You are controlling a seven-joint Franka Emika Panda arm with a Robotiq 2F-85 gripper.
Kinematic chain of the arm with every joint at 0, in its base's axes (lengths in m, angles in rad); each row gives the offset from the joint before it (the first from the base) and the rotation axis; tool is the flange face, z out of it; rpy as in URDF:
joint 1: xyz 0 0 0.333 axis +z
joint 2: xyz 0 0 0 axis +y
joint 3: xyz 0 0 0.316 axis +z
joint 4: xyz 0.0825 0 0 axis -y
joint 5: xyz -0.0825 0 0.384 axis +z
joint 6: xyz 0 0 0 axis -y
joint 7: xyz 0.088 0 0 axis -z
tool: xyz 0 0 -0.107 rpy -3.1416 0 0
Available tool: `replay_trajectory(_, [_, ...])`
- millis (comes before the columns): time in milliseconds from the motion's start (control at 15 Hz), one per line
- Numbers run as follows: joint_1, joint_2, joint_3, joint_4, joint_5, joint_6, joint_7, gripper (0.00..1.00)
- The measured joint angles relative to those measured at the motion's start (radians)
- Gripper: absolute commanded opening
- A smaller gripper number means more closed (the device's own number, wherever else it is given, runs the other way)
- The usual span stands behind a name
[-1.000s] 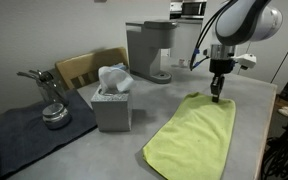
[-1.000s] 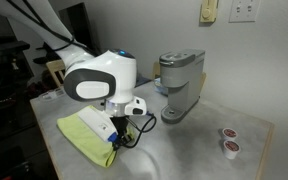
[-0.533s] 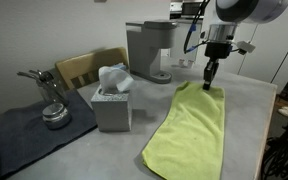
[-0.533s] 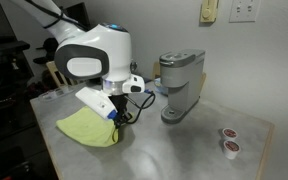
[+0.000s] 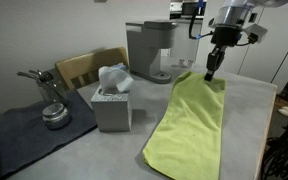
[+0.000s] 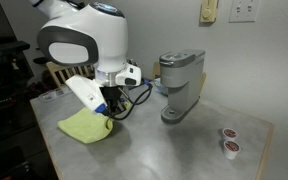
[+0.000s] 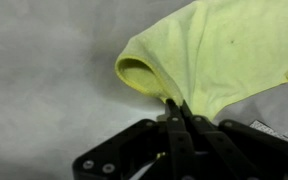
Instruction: Fold the yellow towel from right to left
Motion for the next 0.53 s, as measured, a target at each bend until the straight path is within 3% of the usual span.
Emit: replay_trajectory(533, [0.056,-0.112,-0.056,-0.040,0.049,-0.198,-0.064,0.01])
